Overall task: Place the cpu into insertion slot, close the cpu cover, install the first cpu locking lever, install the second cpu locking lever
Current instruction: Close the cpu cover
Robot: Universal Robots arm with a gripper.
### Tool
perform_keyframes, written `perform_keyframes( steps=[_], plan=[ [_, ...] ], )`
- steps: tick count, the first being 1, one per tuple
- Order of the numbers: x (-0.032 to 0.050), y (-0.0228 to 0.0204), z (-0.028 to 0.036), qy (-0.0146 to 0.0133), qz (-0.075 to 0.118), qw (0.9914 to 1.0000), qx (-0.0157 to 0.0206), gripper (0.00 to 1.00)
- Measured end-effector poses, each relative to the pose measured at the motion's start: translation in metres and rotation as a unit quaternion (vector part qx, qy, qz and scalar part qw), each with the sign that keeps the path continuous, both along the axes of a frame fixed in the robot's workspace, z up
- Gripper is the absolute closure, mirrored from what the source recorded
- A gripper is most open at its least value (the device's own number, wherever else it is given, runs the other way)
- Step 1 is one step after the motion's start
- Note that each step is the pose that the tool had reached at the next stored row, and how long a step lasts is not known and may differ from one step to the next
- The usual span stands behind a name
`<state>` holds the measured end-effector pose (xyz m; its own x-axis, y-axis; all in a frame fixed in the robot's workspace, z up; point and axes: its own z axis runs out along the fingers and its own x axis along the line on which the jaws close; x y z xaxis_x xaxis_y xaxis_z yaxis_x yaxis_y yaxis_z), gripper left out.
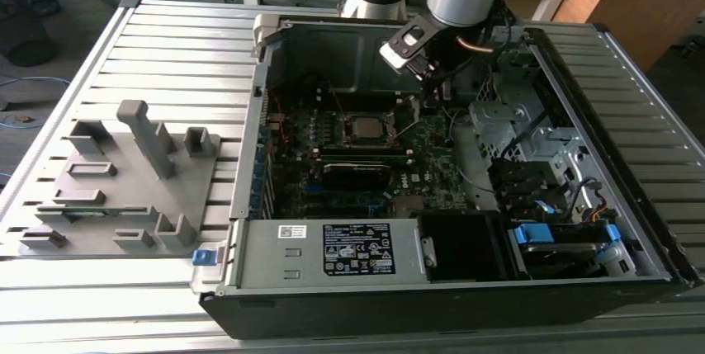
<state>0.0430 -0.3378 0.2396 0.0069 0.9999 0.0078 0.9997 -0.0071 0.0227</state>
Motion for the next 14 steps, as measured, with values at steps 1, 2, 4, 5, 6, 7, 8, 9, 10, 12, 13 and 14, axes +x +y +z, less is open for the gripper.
perform_keyframes(
  steps=[1, 2, 4, 5, 6, 7, 8, 9, 10, 12, 13, 14],
  plan=[
    [-0.0035, 0.0, -0.0001, -0.0012, 0.0, 1.0, 0.0, 0.89],
    [-0.0076, 0.0, -0.0003, -0.0028, 0.0, 1.0, -0.0001, 0.89],
    [-0.0163, 0.0, -0.0005, -0.0063, 0.0, 0.99998, -0.0001, 0.89],
    [-0.0207, 0.0, -0.0007, -0.0081, 0.0, 0.99997, -0.0001, 0.89],
    [-0.0251, 0.0, -0.0008, -0.01, 0.0, 0.99995, -0.0001, 0.89],
    [-0.0295, -0.0001, -0.0011, -0.0118, 0.0, 0.99993, 0.0, 0.89],
    [-0.0343, -0.0001, -0.0013, -0.0139, 0.0, 0.9999, 0.0, 0.89],
    [-0.0388, -0.0001, -0.0015, -0.0159, 0.0, 0.99987, 0.0001, 0.89],
    [-0.0432, 0.0, -0.0017, -0.018, 0.0, 0.99984, 0.0, 0.89],
    [-0.0522, 0.0, -0.0021, -0.0218, 0.0, 0.99976, 0.0, 0.89],
    [-0.0562, 0.0, -0.0024, -0.0234, 0.0, 0.99973, 0.0, 0.89],
    [-0.0601, 0.0, -0.0026, -0.025, 0.0, 0.99969, 0.0, 0.89]
  ],
)
